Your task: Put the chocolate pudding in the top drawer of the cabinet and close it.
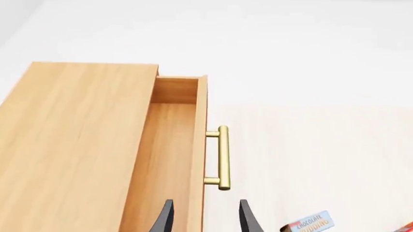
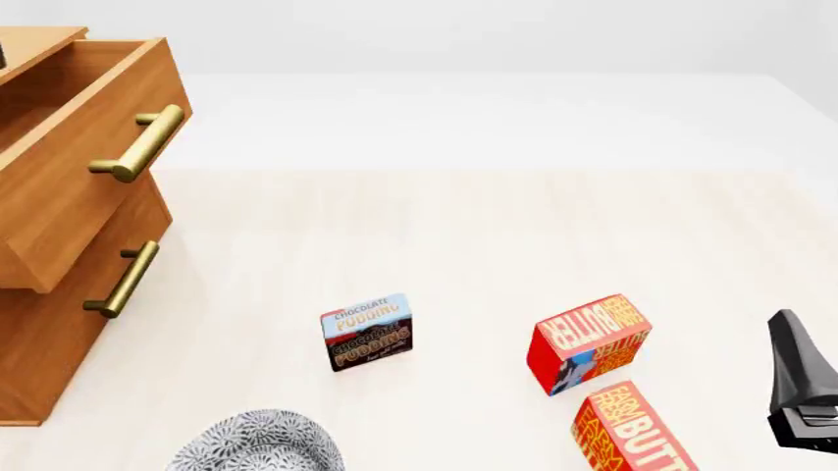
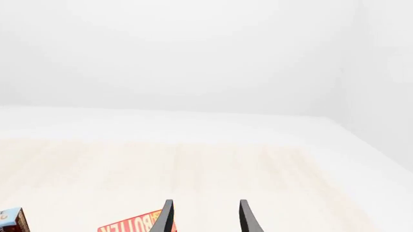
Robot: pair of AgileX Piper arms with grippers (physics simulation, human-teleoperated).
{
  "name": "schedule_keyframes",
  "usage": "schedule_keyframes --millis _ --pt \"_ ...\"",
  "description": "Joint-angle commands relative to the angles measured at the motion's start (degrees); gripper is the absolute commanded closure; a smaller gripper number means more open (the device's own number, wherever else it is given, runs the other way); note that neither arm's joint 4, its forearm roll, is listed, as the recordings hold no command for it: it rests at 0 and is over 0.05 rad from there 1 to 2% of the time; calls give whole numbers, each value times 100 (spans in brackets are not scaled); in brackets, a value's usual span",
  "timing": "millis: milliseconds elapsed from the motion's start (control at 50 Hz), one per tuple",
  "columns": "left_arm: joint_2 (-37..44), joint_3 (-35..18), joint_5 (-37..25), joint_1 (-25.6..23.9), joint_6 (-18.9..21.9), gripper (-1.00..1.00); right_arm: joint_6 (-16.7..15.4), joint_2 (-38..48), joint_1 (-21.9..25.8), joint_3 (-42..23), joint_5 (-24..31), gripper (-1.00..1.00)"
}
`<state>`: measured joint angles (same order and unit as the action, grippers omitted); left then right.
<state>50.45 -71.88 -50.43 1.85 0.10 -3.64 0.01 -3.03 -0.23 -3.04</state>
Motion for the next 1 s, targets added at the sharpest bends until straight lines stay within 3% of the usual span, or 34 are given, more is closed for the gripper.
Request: schedule_keyframes --millis 20,1000 --pt "198 323 377 -1 -58 -100 76 0 50 5 58 -100" --pt "603 1727 1402 -61 -151 -100 75 0 51 5 58 -100"
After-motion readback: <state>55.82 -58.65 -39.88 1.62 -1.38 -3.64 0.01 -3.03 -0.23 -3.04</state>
